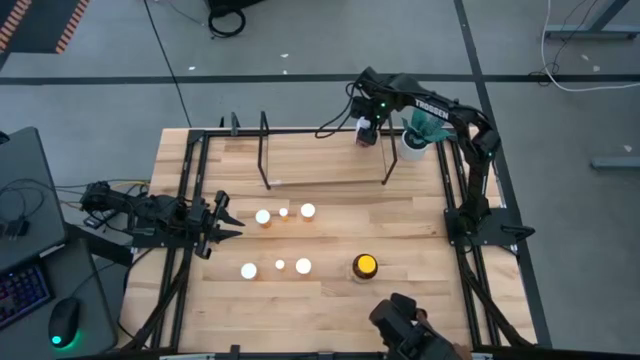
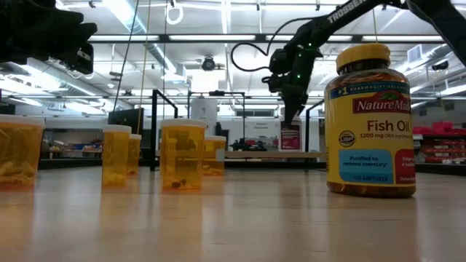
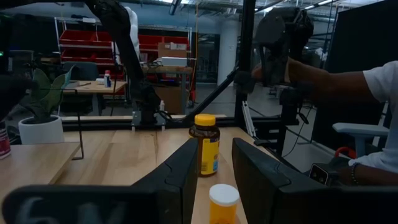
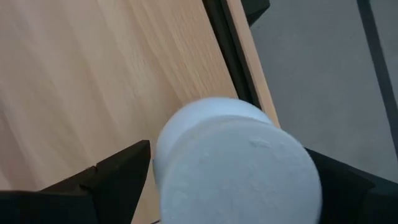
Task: Pick and place medicine bottles onto shelf by color
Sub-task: Put the white bottle on the shelf, then put the yellow bottle on the shelf
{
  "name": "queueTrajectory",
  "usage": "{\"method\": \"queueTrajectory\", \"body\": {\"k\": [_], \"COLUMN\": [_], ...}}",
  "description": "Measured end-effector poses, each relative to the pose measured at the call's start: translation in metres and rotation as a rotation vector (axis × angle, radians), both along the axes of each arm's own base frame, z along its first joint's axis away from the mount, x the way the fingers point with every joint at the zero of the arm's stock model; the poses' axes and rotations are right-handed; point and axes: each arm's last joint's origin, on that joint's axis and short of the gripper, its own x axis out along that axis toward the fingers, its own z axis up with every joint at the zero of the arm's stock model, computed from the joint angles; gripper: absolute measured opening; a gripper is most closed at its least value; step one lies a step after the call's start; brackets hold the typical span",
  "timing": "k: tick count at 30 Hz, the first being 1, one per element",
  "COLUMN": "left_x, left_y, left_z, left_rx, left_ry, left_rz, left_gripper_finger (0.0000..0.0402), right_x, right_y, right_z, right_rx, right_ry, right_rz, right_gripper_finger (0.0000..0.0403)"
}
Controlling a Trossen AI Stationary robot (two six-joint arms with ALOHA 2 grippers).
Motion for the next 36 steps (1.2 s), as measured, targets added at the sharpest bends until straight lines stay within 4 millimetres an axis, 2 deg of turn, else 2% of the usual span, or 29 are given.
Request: {"method": "queueTrajectory", "body": {"k": [13,22,28,36], "left_x": [0.0,0.0,0.0,0.0], "left_y": [0.0,0.0,0.0,0.0], "left_z": [0.0,0.0,0.0,0.0], "left_rx": [0.0,0.0,0.0,0.0], "left_ry": [0.0,0.0,0.0,0.0], "left_rz": [0.0,0.0,0.0,0.0], "left_gripper_finger": [0.0107,0.0107,0.0107,0.0107], "right_x": [-0.01,-0.004,0.02,0.052], "right_y": [0.015,0.037,0.067,0.123], "right_z": [0.036,0.056,0.056,0.054], "right_rx": [-0.068,-0.091,-0.078,-0.018], "right_ry": [-0.074,-0.152,-0.165,-0.195], "right_rz": [0.002,0.036,0.124,0.295], "right_gripper_finger": [0.0362,0.0362,0.0362,0.036]}}
